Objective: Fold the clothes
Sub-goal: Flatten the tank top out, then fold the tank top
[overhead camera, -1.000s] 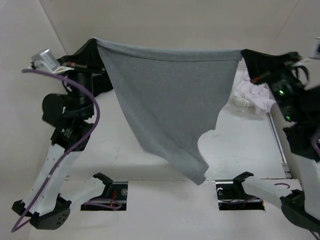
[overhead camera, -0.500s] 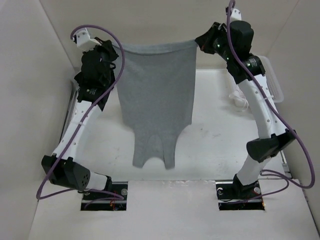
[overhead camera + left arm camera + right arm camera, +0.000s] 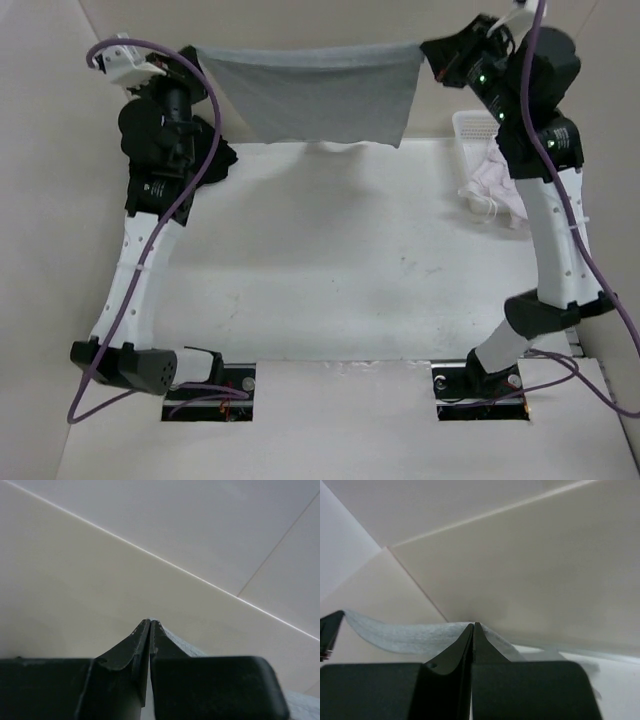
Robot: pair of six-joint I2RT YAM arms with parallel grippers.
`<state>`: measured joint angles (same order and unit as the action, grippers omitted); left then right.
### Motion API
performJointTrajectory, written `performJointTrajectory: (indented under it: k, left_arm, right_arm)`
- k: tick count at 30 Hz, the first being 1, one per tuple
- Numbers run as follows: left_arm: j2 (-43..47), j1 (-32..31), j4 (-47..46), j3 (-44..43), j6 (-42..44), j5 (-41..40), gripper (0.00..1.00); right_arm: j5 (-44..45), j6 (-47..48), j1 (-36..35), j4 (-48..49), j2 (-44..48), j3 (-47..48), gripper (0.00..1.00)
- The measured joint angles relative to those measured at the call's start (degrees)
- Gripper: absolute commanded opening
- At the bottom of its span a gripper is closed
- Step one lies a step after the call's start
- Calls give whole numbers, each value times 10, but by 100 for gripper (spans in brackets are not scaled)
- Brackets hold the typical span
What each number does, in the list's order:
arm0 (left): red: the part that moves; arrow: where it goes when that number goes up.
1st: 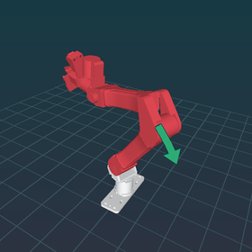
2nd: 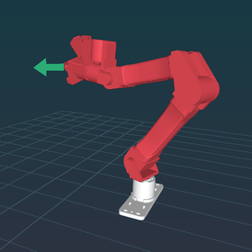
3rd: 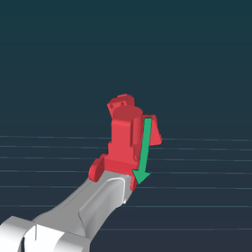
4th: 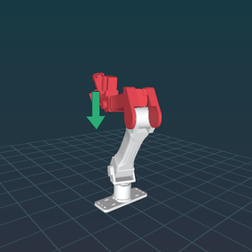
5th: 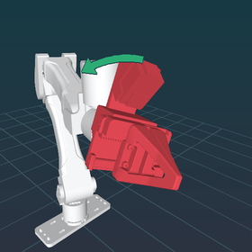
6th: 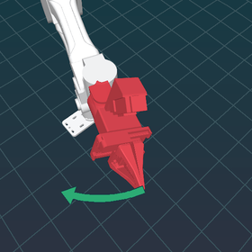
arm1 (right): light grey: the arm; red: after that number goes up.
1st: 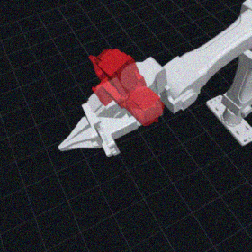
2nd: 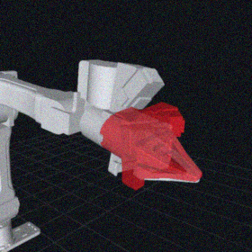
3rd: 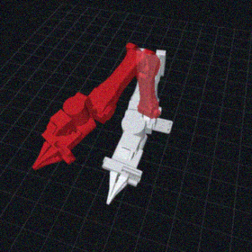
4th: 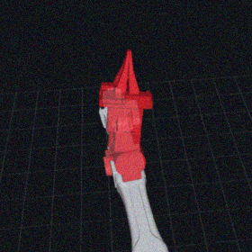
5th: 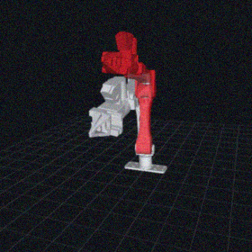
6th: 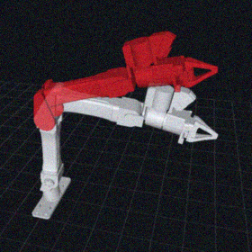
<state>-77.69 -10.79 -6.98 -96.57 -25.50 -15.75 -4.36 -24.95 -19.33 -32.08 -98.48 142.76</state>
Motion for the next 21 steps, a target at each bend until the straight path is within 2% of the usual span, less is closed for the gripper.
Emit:
performJointTrajectory:
  k: [2, 5, 10, 15, 21]
  left_arm:
    - [38, -12, -17, 63, 1, -3, 0]
    - [122, -53, -55, 220, 2, -24, 0]
    - [253, -127, -70, 476, -19, -72, 0]
    - [399, -166, 9, 643, -63, -115, 0]
    - [609, -204, 176, 703, -151, -144, 0]
  right_arm:
    - [5, 2, 2, 30, 64, -137, 0]
    - [21, 1, -8, 81, 183, -400, 0]
    - [46, -28, -75, 147, 325, -762, 0]
    - [78, -68, -155, 173, 415, -981, 0]
    - [101, -161, -238, 175, 561, -1165, 0]
